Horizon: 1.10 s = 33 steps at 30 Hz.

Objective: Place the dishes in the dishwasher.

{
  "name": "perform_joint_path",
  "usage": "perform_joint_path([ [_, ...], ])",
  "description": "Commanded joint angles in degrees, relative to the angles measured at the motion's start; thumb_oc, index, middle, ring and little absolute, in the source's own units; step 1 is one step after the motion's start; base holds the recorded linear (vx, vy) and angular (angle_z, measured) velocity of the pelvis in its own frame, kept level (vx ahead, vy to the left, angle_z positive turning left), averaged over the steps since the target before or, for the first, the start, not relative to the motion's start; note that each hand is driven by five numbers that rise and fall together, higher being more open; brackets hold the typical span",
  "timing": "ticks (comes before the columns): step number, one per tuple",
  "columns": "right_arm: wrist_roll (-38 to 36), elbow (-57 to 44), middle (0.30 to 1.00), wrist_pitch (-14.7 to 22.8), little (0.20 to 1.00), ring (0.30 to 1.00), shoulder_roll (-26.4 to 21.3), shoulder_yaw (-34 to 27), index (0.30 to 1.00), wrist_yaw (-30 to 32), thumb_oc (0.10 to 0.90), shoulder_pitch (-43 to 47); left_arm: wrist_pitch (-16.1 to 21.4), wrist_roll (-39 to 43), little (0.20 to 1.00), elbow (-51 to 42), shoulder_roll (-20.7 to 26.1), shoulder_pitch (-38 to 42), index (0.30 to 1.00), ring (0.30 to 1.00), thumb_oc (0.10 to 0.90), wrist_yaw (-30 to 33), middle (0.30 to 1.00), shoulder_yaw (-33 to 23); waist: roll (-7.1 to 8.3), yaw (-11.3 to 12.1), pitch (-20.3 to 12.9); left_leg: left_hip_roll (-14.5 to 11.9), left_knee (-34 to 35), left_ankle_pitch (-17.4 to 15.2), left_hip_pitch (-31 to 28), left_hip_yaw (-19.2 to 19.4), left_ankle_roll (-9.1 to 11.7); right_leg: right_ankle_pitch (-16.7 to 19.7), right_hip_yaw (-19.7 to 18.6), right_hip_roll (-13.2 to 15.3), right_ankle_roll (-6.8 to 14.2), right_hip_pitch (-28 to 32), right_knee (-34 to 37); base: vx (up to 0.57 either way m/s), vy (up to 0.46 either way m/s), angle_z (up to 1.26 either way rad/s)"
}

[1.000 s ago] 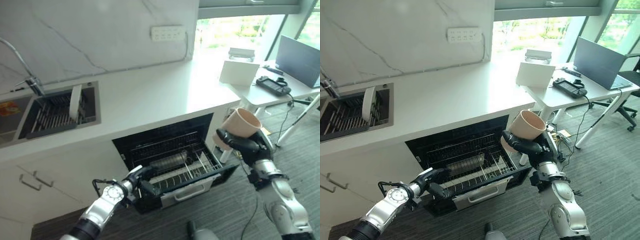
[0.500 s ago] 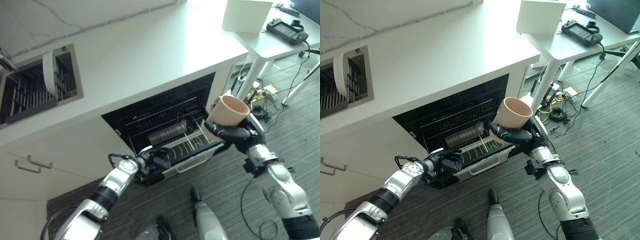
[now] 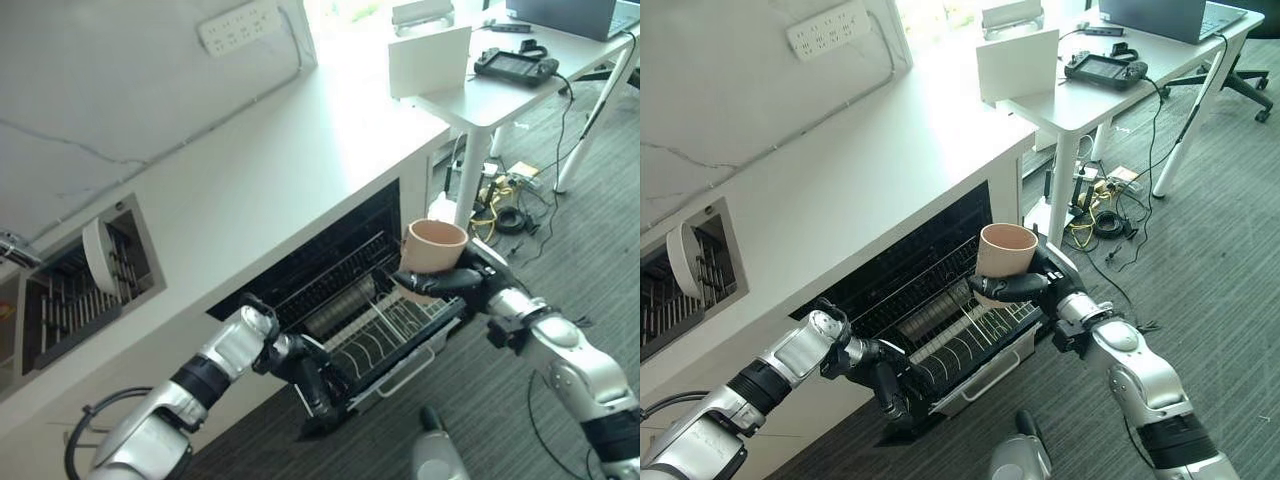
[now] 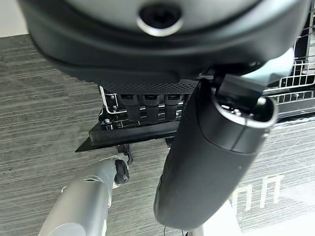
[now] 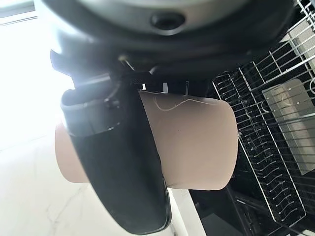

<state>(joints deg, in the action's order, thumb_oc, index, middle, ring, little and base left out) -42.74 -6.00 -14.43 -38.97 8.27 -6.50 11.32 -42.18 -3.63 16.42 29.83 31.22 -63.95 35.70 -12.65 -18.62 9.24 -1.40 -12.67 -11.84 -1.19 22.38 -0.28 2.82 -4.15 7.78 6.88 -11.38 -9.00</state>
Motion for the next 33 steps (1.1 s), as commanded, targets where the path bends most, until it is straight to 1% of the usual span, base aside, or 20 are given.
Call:
perform_joint_path([
  [1,0.8,-4.8,0.3,3.9,0.3,0.3,2.2,-3.6,0.3,-2.9,0.4,7.8,-1.4,12.2,0.9,-5.9,-8.3,-18.3,0.9,0.9,0.8,-27.4,0.9,13.1,3.22,-0.3,-2.4,-5.6,-4.5,2.2,7.4,-2.9,3.7,-7.3,-0.6,-0.8,0.6,-3.4,-8.2,0.03,0.011,0.03],
  [2,1.1,-4.8,0.3,3.8,0.3,0.3,2.3,-3.6,0.3,-3.0,0.4,7.7,-1.0,14.8,0.9,-5.8,-8.1,-18.5,0.9,0.9,0.8,-22.8,0.9,12.6,3.28,-0.3,-2.4,-5.6,-4.5,2.2,7.4,-2.9,3.7,-7.3,-0.6,-0.8,0.6,-3.3,-8.2,0.05,0.016,0.05],
  [3,1.3,-4.8,0.3,3.6,0.3,0.3,2.1,-3.9,0.3,-3.1,0.4,7.1,0.1,22.8,0.9,-5.6,-7.2,-18.6,0.9,0.9,0.8,-11.2,0.9,10.8,3.44,0.1,-2.6,-5.6,-4.5,2.3,7.3,-3.1,3.7,-7.3,-0.4,-0.7,0.6,-3.1,-8.2,0.04,-0.003,0.05],
  [4,1.6,-4.8,0.3,3.8,0.3,0.3,2.0,-4.3,0.3,-3.3,0.4,6.4,0.7,26.8,0.9,-5.5,-6.7,-18.6,0.9,0.9,0.8,-4.1,0.9,9.1,3.55,0.5,-2.7,-5.5,-4.5,2.3,7.2,-3.3,3.6,-7.3,-0.3,-0.6,0.6,-2.9,-8.2,0.04,-0.042,0.05],
  [5,2.6,-5.0,0.3,4.3,0.3,0.3,1.7,-6.0,0.3,-3.6,0.4,4.3,4.5,38.8,0.9,-5.1,-6.1,-19.4,0.9,0.9,0.8,16.7,0.9,4.1,4.01,1.7,-3.1,-5.4,-4.5,2.5,7.1,-3.9,3.5,-7.3,0.5,-0.3,0.7,-2.3,-8.2,0.03,-0.062,0.04],
  [7,3.0,-5.8,0.3,4.9,0.3,0.3,1.2,-8.2,0.3,-3.3,0.4,1.8,10.0,42.3,0.9,-5.2,-5.0,-20.5,0.9,0.9,0.8,26.7,0.9,-0.2,4.42,3.2,-3.5,-5.6,-4.5,3.1,7.5,-4.6,3.5,-6.9,1.2,-0.1,0.6,-2.3,-8.2,0.0,-0.092,0.04],
  [9,3.5,-6.5,0.3,5.8,0.3,0.3,0.6,-10.4,0.3,-2.5,0.4,-0.6,13.5,43.8,0.9,-7.0,-4.2,-22.7,0.9,0.9,0.8,33.9,0.9,-5.3,5.01,5.0,-3.5,-5.4,-4.5,3.0,7.5,-5.9,3.5,-7.2,2.3,0.4,0.8,-1.6,-8.2,-0.01,-0.093,0.21],
  [10,4.0,-6.7,0.3,6.1,0.3,0.3,0.5,-11.0,0.3,-1.9,0.4,-1.2,14.1,44.5,0.9,-7.8,-3.9,-23.4,0.9,0.9,0.8,35.8,0.9,-7.3,5.31,5.8,-3.7,-5.5,-4.5,3.5,8.1,-6.2,3.5,-6.8,2.6,0.4,0.6,-2.1,-8.2,-0.03,-0.091,0.48],
  [12,5.1,-7.0,0.3,6.8,0.3,0.3,0.2,-11.9,0.3,-0.4,0.4,-2.4,18.2,45.3,0.9,-9.3,-3.5,-24.7,0.9,0.9,0.8,40.1,0.9,-10.8,6.03,7.1,-3.8,-5.6,-4.5,3.8,8.5,-7.0,3.5,-6.6,3.5,0.8,0.7,-1.9,-8.2,-0.03,-0.121,0.45],
  [13,6.2,-6.3,0.3,7.7,0.3,0.3,0.2,-12.5,0.3,0.9,0.4,-3.0,20.5,45.3,0.9,-10.8,-3.4,-25.5,0.9,0.9,0.8,42.9,0.9,-14.4,7.0,8.5,-3.8,-5.7,-4.5,4.2,8.7,-7.8,3.6,-6.4,4.5,1.1,0.5,-1.6,-8.2,-0.03,-0.169,0.35],
  [14,6.5,-5.8,0.3,7.9,0.3,0.3,0.2,-12.8,0.3,1.6,0.4,-3.2,21.8,45.3,0.9,-11.2,-3.7,-25.8,0.9,0.9,0.8,44.6,0.9,-16.1,7.6,9.2,-3.7,-5.8,-4.5,4.3,8.9,-8.3,3.6,-6.3,5.0,1.2,0.5,-1.5,-8.2,-0.02,-0.182,0.28],
  [15,6.7,-5.4,0.3,8.1,0.3,0.3,0.3,-13.0,0.3,2.2,0.4,-3.2,22.5,45.1,0.9,-11.8,-4.0,-25.9,0.9,0.9,0.8,46.1,0.9,-17.4,8.18,9.6,-3.7,-5.9,-4.5,4.4,9.0,-8.7,3.6,-6.3,5.5,1.3,0.4,-1.3,-8.2,-0.01,-0.176,0.41],
  [16,7.1,-4.8,0.3,7.9,0.3,0.3,0.2,-13.4,0.3,2.9,0.4,-3.2,24.8,44.2,0.9,-12.4,-4.4,-25.9,0.9,0.9,0.8,48.1,0.9,-18.9,9.05,10.4,-3.6,-6.0,-4.5,4.5,9.1,-9.1,3.7,-6.3,6.1,1.3,0.4,-1.1,-8.2,-0.02,-0.183,0.4],
  [17,7.1,-4.3,0.3,7.8,0.3,0.3,0.0,-13.5,0.3,3.6,0.4,-3.0,25.6,43.7,0.9,-13.0,-4.7,-25.8,0.9,0.9,0.8,49.5,0.9,-19.7,9.7,10.9,-3.5,-6.1,-4.5,4.7,9.3,-9.5,3.7,-6.3,6.5,1.3,0.3,-0.9,-8.2,-0.04,-0.216,0.36],
  [18,7.2,-3.7,0.3,7.6,0.3,0.3,-0.4,-13.8,0.3,4.4,0.4,-2.6,27.4,44.1,0.9,-13.7,-5.2,-25.5,0.9,0.9,0.8,50.5,0.9,-20.6,10.73,11.6,-3.2,-6.3,-4.5,5.0,9.6,-10.0,3.8,-6.3,7.0,1.2,0.3,-0.8,-8.2,-0.05,-0.25,0.33],
  [19,7.1,-3.0,0.3,7.2,0.3,0.3,-0.6,-14.3,0.3,5.0,0.4,-2.5,29.0,42.3,0.9,-15.7,-5.8,-25.0,0.9,0.9,0.8,51.6,0.9,-21.4,12.01,12.5,-2.8,-6.6,-4.5,5.3,10.0,-10.7,3.9,-6.2,7.6,1.2,0.2,-0.7,-8.2,-0.05,-0.238,0.28],
  [21,7.6,-2.3,0.3,6.5,0.3,0.3,-0.9,-14.2,0.3,5.9,0.4,-2.0,30.2,41.3,0.9,-16.7,-5.4,-24.2,0.9,0.9,0.8,53.0,0.9,-21.2,13.41,13.4,-2.4,-6.8,-4.5,5.4,10.1,-11.2,3.9,-5.9,8.1,1.1,0.3,-0.5,-8.2,-0.02,-0.196,0.12],
  [23,7.7,-1.3,0.3,5.7,0.3,0.3,-1.4,-13.7,0.3,6.6,0.4,-1.4,30.4,40.6,0.9,-17.2,-5.1,-23.4,0.9,0.9,0.8,53.8,0.9,-21.1,14.26,14.0,-2.2,-7.0,-4.5,5.5,10.2,-11.4,3.9,-5.8,8.4,1.0,0.4,-0.4,-8.2,0.0,-0.13,0.0],
  [27,8.1,1.1,0.3,4.7,0.3,0.3,-2.0,-12.4,0.3,8.2,0.4,0.0,30.3,40.4,0.9,-17.8,-4.4,-22.5,0.9,0.9,0.8,54.0,0.9,-20.7,15.52,15.0,-1.9,-7.5,-4.5,5.7,10.3,-11.9,4.0,-5.6,9.0,0.7,0.6,0.0,-8.2,0.01,-0.111,0.07],
  [33,8.5,5.3,0.3,3.2,0.3,0.3,-2.4,-11.6,0.3,9.4,0.4,0.7,29.8,40.1,0.9,-18.9,-3.4,-22.0,0.9,0.9,0.8,53.2,0.9,-20.8,16.68,16.2,-1.6,-8.1,-4.5,6.0,10.4,-12.4,4.0,-5.4,9.5,0.5,0.9,0.5,-8.2,0.02,-0.094,0.06],
])
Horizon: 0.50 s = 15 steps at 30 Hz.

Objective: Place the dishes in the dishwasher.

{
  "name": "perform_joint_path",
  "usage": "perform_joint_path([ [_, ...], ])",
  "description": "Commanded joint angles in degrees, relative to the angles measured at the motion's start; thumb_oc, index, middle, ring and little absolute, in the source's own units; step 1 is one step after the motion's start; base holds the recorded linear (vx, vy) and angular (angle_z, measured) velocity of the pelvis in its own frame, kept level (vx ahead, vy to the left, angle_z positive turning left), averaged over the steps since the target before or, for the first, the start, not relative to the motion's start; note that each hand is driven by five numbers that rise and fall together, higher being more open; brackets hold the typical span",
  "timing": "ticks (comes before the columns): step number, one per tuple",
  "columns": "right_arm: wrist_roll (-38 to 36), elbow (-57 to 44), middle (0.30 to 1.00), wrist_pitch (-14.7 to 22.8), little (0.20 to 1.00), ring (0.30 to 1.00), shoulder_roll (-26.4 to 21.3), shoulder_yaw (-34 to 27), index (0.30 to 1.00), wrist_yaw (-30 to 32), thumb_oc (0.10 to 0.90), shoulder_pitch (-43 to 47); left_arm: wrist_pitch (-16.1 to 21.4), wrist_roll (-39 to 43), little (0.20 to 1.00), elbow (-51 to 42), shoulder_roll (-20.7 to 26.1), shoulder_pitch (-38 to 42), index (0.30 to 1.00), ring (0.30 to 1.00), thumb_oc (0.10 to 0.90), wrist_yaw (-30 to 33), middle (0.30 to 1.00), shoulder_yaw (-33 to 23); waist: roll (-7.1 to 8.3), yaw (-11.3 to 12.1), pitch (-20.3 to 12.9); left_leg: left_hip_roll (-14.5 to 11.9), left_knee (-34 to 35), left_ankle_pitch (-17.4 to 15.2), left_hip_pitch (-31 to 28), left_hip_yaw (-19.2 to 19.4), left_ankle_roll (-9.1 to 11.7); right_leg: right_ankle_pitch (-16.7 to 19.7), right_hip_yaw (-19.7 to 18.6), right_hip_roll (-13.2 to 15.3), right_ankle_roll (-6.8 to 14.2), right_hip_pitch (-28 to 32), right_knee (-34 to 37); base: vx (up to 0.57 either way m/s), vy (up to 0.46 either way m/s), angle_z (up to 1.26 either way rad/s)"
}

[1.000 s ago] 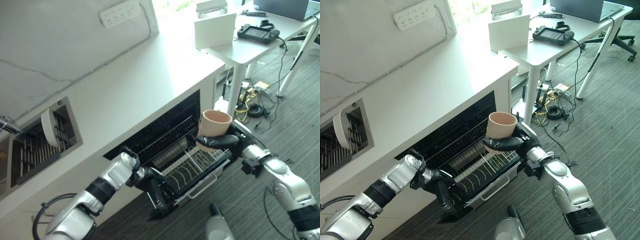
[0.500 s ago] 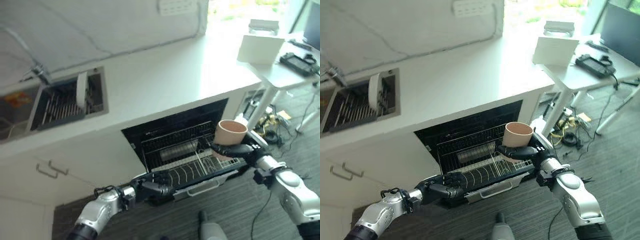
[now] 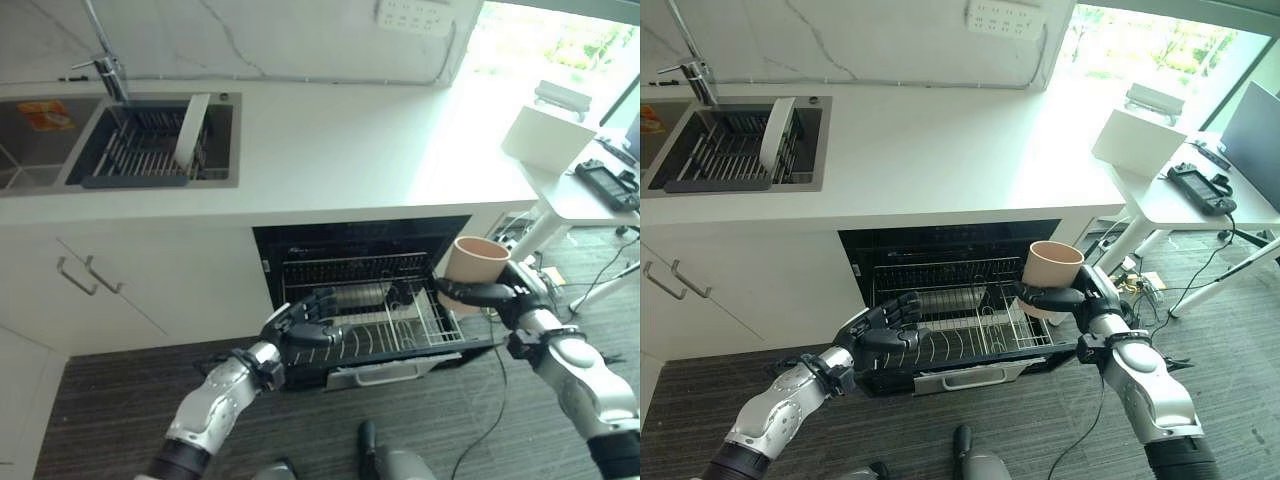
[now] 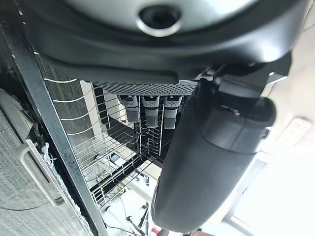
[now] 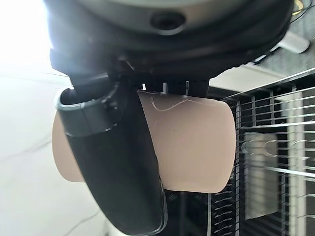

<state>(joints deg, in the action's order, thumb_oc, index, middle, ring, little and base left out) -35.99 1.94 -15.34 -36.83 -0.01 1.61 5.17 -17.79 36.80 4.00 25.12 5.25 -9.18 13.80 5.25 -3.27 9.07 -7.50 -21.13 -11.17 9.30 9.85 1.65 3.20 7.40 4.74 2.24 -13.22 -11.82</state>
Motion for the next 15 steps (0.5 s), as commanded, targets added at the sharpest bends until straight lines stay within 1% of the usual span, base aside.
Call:
perform_joint_path([
  [1,1.8,-1.8,0.3,3.7,0.3,0.3,-4.6,-3.0,0.3,1.5,0.4,7.1,5.4,-0.5,0.9,-6.6,1.5,4.0,0.9,0.9,0.8,-1.9,0.9,1.1,-1.02,1.1,-1.4,-2.2,3.9,5.4,-0.1,0.0,2.1,-5.7,-1.9,3.5,5.6,2.4,-5.4,0.02,-0.185,0.05],
  [4,1.2,4.1,0.3,3.7,0.3,0.3,-4.3,-1.2,0.3,2.9,0.4,8.4,4.0,-0.2,0.9,-8.7,3.4,5.0,0.9,0.9,0.8,-2.8,0.9,0.7,0.54,2.7,-0.3,-3.1,3.9,6.1,0.4,-0.7,2.3,-5.2,-0.9,3.2,5.9,2.6,-5.4,0.03,-0.266,0.08],
  [7,-0.2,8.2,0.3,3.1,0.3,0.3,-4.4,0.9,0.3,4.1,0.4,11.0,3.2,0.0,0.9,-10.0,5.5,6.7,0.9,0.9,0.8,-3.3,0.9,0.9,1.51,3.9,0.8,-3.4,3.9,6.6,1.5,-1.4,2.4,-4.7,-0.6,3.0,5.9,2.1,-5.4,0.01,-0.234,0.17],
  [8,-0.3,8.6,0.3,3.2,0.3,0.3,-4.5,1.2,0.3,4.2,0.4,11.5,3.2,0.1,0.9,-10.0,5.7,6.9,0.9,0.9,0.8,-3.3,0.9,0.9,1.58,4.0,1.0,-3.4,3.9,6.7,1.7,-1.5,2.5,-4.7,-0.6,2.9,5.9,2.0,-5.4,-0.09,-0.194,0.1],
  [10,-2.2,13.0,0.3,2.2,0.3,0.3,-6.2,4.1,0.3,4.9,0.4,16.7,3.6,1.4,0.9,-10.2,8.0,9.7,0.9,0.9,0.8,-3.4,0.9,1.7,1.97,5.0,3.2,-3.2,3.9,7.2,3.7,-2.4,2.6,-4.3,-0.4,2.8,5.9,0.6,-5.4,-0.22,-0.185,0.01],
  [12,-3.9,18.3,0.3,1.9,0.3,0.3,-8.8,7.1,0.3,5.0,0.4,22.9,4.3,3.4,0.9,-10.7,10.2,13.0,0.9,0.9,0.8,-2.8,0.9,2.5,1.34,5.7,5.6,-2.6,3.9,7.9,6.2,-3.6,2.7,-4.1,-0.2,3.0,5.7,-1.3,-5.4,-0.28,-0.08,0.06],
  [13,-4.3,20.0,0.3,1.7,0.3,0.3,-9.6,7.8,0.3,4.7,0.4,24.9,4.6,3.9,0.9,-10.7,10.7,13.6,0.9,0.9,0.8,-2.8,0.9,2.6,1.03,5.9,6.1,-2.4,3.9,8.0,6.7,-3.8,2.7,-4.1,-0.1,3.1,5.7,-1.7,-5.4,-0.23,0.009,-0.01],
  [14,-4.9,23.7,0.3,1.2,0.3,0.3,-11.4,9.2,0.3,4.0,0.4,29.0,5.1,5.4,0.9,-10.6,11.5,15.1,0.9,0.9,0.8,-2.7,0.9,2.8,0.3,6.3,7.2,-2.0,3.9,8.2,7.8,-4.2,2.9,-4.2,0.0,3.4,5.5,-2.6,-5.4,-0.19,0.053,0.05],
  [15,-4.8,27.3,0.3,1.5,0.3,0.3,-12.8,10.9,0.3,3.2,0.4,32.3,5.7,6.3,0.9,-10.5,11.8,15.9,0.9,0.9,0.8,-2.7,0.9,3.0,-0.34,6.6,8.0,-1.7,3.9,8.5,8.6,-4.5,3.0,-4.2,0.3,3.7,5.3,-3.3,-5.4,-0.16,0.055,0.07],
])
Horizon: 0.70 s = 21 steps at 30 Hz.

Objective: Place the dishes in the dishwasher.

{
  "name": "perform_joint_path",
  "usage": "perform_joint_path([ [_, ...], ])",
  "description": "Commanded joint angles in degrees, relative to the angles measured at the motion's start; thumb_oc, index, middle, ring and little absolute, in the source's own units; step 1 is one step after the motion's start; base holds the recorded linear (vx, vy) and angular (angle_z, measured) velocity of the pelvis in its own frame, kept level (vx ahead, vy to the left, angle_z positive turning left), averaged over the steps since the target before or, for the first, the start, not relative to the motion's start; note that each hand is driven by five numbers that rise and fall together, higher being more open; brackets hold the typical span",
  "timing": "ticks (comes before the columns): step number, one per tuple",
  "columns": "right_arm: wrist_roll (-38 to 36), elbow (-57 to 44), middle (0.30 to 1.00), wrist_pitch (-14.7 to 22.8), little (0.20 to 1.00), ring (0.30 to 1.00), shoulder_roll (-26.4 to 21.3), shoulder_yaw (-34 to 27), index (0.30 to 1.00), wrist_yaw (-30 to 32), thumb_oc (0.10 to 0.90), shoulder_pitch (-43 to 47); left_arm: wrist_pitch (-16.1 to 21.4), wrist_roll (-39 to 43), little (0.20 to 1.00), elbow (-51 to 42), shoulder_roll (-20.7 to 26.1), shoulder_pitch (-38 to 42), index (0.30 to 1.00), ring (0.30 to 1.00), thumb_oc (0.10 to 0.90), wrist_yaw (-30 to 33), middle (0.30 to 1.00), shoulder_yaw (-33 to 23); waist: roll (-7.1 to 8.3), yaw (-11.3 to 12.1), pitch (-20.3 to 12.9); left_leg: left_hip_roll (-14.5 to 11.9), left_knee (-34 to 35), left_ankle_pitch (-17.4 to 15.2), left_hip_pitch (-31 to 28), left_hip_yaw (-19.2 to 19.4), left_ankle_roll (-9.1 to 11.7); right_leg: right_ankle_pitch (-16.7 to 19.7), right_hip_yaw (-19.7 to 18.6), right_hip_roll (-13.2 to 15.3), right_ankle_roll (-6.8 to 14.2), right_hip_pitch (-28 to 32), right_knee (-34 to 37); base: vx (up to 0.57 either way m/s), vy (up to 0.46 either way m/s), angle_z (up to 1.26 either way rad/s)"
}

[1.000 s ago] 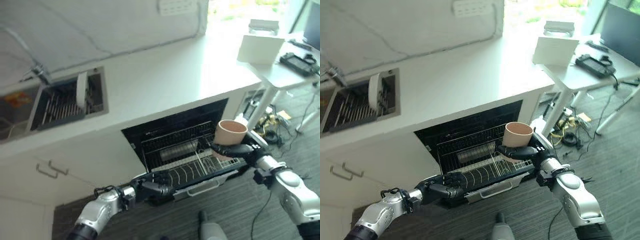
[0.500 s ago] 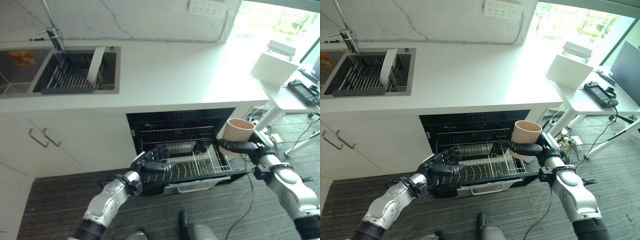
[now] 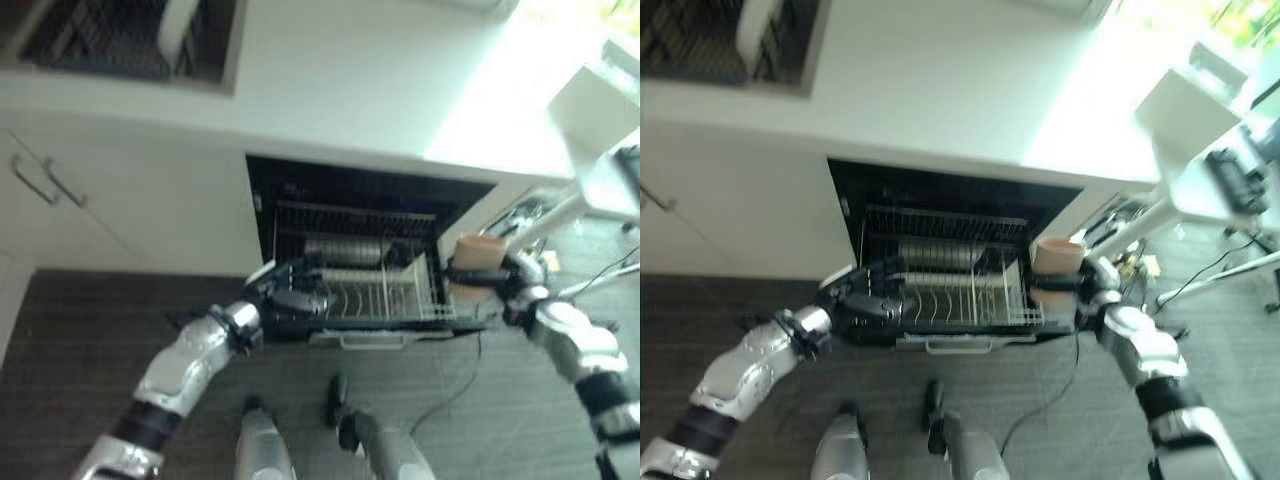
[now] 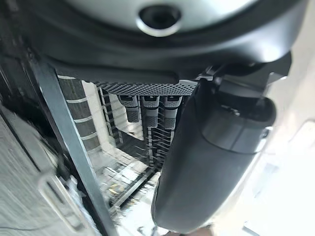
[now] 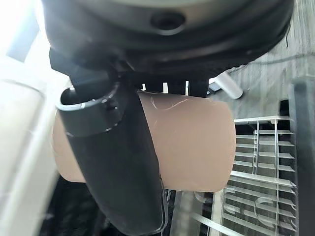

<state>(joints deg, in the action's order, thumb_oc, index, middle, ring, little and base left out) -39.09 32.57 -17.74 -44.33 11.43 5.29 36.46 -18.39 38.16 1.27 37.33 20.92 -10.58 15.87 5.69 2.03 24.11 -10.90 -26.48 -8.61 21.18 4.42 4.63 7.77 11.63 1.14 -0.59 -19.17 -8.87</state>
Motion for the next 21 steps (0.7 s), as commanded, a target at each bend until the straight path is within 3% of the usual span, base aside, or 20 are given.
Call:
perform_joint_path([
  [1,-1.5,-2.2,0.3,3.9,0.3,0.3,-5.7,0.0,0.3,-0.8,0.4,2.1,6.4,5.1,0.9,-7.9,-0.4,0.4,0.9,0.9,0.8,-1.2,0.9,1.0,-0.99,1.4,-6.9,1.8,9.3,6.0,-3.1,0.8,0.1,-8.8,-3.8,7.4,8.1,2.5,-8.3,-0.08,0.04,0.1],
  [10,-1.2,8.8,0.3,2.0,0.3,0.3,-10.9,4.1,0.3,-4.7,0.4,12.7,8.4,6.8,0.9,-8.5,0.0,-0.1,0.9,0.9,0.8,-2.9,0.9,1.4,-2.26,2.4,-6.5,2.1,9.3,6.4,-2.4,0.7,0.9,-9.0,-2.7,8.4,7.6,1.6,-8.3,-0.01,0.015,0.03],
  [16,-0.9,13.9,0.3,0.6,0.3,0.3,-10.5,7.3,0.3,-5.8,0.4,17.3,8.8,6.7,0.9,-9.1,0.1,0.4,0.9,0.9,0.8,-3.0,0.9,2.2,-2.54,3.1,-6.2,2.2,9.3,6.3,-2.3,0.7,1.0,-9.0,-2.3,8.6,7.4,1.4,-8.3,0.0,0.002,0.01],
  [21,3.2,20.9,0.3,-0.9,0.3,0.3,-9.1,10.7,0.3,-8.0,0.4,22.7,8.6,7.9,0.9,-8.7,0.8,1.8,0.9,0.9,0.8,-3.4,0.9,3.1,-3.75,4.0,-5.2,2.4,9.3,6.6,-1.6,0.4,1.0,-8.8,-2.0,9.1,7.4,0.7,-8.3,-0.02,-0.001,0.01],
])
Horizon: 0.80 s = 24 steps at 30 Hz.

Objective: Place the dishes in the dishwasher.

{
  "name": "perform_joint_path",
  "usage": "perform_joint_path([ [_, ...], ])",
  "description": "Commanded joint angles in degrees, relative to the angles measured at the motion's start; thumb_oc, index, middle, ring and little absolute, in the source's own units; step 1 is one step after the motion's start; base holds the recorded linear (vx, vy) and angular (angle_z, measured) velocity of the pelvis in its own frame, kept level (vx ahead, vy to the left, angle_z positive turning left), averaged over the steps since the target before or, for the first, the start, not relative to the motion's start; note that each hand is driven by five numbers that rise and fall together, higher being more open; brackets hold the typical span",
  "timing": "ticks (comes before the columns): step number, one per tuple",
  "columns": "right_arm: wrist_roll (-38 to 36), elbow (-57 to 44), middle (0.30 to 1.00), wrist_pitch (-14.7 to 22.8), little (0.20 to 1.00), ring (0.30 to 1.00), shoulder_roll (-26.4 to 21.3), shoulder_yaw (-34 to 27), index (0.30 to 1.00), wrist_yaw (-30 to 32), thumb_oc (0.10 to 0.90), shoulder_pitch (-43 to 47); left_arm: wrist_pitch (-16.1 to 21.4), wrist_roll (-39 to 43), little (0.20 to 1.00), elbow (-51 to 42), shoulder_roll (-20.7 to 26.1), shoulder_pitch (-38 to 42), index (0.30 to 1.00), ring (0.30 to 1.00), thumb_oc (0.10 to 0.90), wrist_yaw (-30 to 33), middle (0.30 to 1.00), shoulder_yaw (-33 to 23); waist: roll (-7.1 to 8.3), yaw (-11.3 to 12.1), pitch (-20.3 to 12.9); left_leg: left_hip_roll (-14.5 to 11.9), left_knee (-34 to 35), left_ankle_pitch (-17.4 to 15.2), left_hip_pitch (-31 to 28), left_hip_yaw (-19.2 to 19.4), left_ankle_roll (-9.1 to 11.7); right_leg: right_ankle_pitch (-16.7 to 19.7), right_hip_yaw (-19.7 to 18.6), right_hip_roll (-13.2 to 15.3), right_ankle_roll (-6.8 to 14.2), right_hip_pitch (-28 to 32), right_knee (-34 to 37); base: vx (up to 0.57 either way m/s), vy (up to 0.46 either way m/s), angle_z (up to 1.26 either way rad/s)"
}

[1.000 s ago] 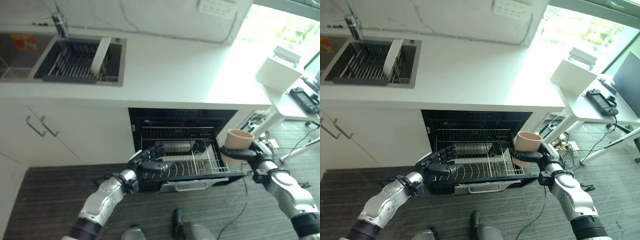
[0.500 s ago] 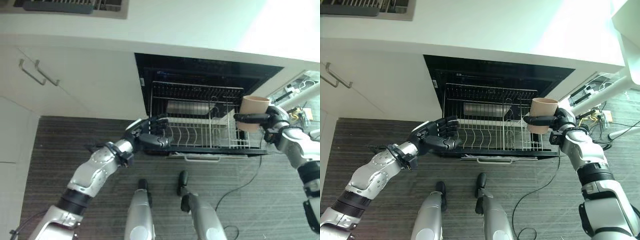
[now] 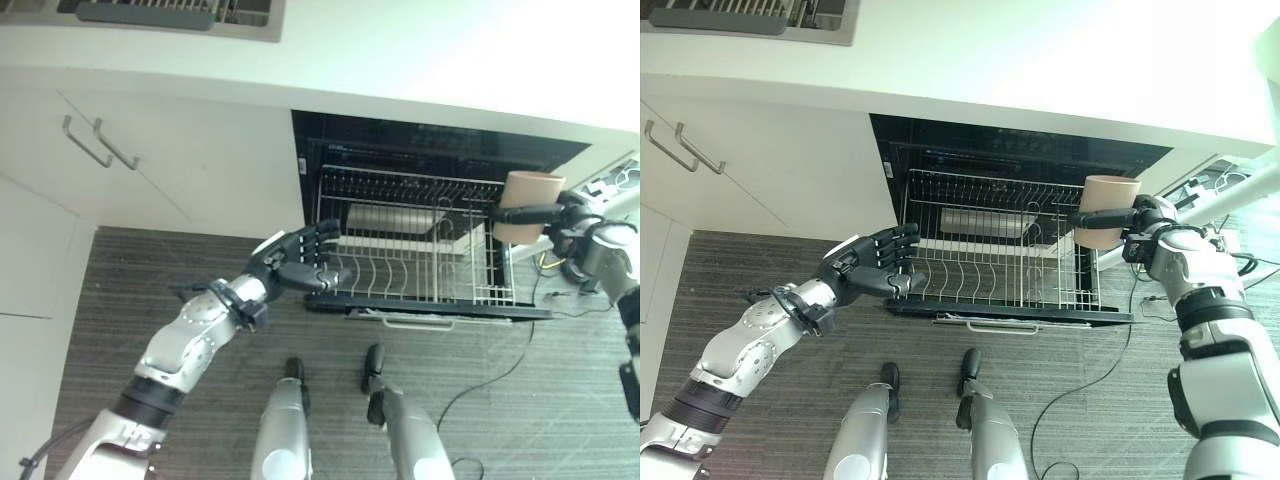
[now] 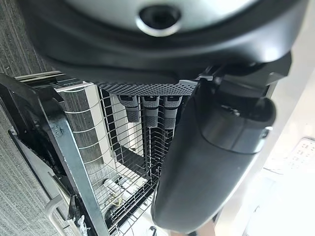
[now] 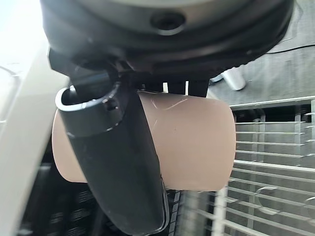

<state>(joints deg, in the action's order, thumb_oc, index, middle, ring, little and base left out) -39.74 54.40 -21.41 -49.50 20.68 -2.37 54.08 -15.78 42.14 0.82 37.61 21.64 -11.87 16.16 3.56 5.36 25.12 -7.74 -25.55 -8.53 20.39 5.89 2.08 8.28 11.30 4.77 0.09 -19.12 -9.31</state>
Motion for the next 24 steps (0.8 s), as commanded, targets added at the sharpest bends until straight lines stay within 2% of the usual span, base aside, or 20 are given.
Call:
perform_joint_path([
  [1,4.0,0.0,0.3,2.4,0.3,0.3,-3.7,1.9,0.3,-0.5,0.4,6.0,6.4,4.2,0.9,-8.0,0.8,1.4,0.9,0.9,0.8,-2.1,0.9,3.1,-1.89,0.8,-5.9,-0.6,8.4,6.5,-0.7,-1.2,3.6,-9.3,-1.6,5.5,6.7,0.4,-7.9,0.0,0.0,0.0],
  [4,4.6,3.3,0.3,1.7,0.3,0.3,-3.0,3.5,0.3,-1.2,0.4,9.0,6.9,5.5,0.9,-8.1,1.0,2.7,0.9,0.9,0.8,-1.5,0.9,3.6,-2.92,1.0,-5.2,-0.3,8.4,6.7,-0.2,-1.4,3.6,-9.3,-1.5,5.9,6.6,0.0,-7.9,-0.05,0.053,0.03],
  [5,4.7,4.0,0.415,1.8,0.415,0.415,-2.9,3.7,0.415,-1.1,0.477,9.4,7.0,5.7,0.9,-8.2,1.0,2.9,0.9,0.9,0.8,-1.4,0.9,3.6,-3.21,1.1,-4.9,-0.3,8.4,6.7,-0.3,-1.4,3.7,-9.3,-1.5,5.9,6.6,0.0,-7.9,-0.02,0.048,0.07],
  [6,4.8,4.5,0.58,1.8,0.58,0.58,-2.7,3.8,0.58,-1.2,0.587,10.0,7.3,5.9,0.9,-8.2,0.9,3.0,0.9,0.9,0.8,-1.3,0.9,3.7,-3.46,1.1,-4.8,-0.2,8.4,6.7,-0.2,-1.4,3.7,-9.4,-1.5,6.0,6.6,-0.1,-7.9,-0.02,0.054,0.09],
  [7,5.2,5.0,0.9,1.7,0.9,0.9,-2.6,3.9,0.9,-1.2,0.8,10.5,7.6,6.0,0.9,-8.1,0.8,3.2,0.9,0.9,0.8,-1.2,0.9,3.8,-3.69,1.0,-4.6,-0.1,8.4,6.7,-0.1,-1.4,3.7,-9.4,-1.5,6.1,6.5,-0.3,-7.9,0.0,0.069,0.08],
  [15,6.7,6.2,0.9,0.3,0.9,0.9,-2.4,5.2,0.9,-0.8,0.8,13.6,8.5,7.3,0.9,-9.2,0.7,3.0,0.9,0.9,0.8,-0.5,0.9,3.7,-5.36,0.8,-3.2,0.6,8.4,6.4,0.6,-1.4,3.6,-9.3,-1.8,6.5,6.5,-1.7,-7.9,-0.01,0.059,0.04],
  [19,9.0,6.2,0.9,-0.1,0.9,0.9,-2.8,5.5,0.9,-1.4,0.8,13.6,8.7,7.6,0.9,-9.3,0.8,2.6,0.9,0.9,0.8,-0.8,0.9,3.5,-5.49,0.6,-3.1,0.7,8.4,6.3,0.7,-1.2,3.6,-9.1,-1.9,6.5,6.5,-1.9,-7.9,0.0,0.012,0.0],
  [22,10.9,6.2,0.9,-1.6,0.9,0.9,-3.8,6.8,0.9,-2.2,0.8,14.1,8.6,7.7,0.9,-9.8,1.0,2.4,0.9,0.9,0.8,-0.7,0.9,3.6,-5.47,0.4,-2.8,0.6,8.4,6.3,0.6,-1.1,3.5,-9.0,-2.0,6.5,6.6,-2.0,-7.9,0.0,0.0,0.0],
  [24,10.7,6.0,0.9,-4.1,0.9,0.9,-3.9,7.1,0.9,-3.3,0.8,14.3,8.5,7.7,0.9,-10.2,1.2,2.4,0.9,0.9,0.8,-0.7,0.9,3.8,-5.31,0.4,-2.9,0.7,8.4,6.7,0.9,-1.0,3.5,-8.6,-2.1,6.5,6.5,-2.4,-7.9,0.0,0.0,0.0],
])
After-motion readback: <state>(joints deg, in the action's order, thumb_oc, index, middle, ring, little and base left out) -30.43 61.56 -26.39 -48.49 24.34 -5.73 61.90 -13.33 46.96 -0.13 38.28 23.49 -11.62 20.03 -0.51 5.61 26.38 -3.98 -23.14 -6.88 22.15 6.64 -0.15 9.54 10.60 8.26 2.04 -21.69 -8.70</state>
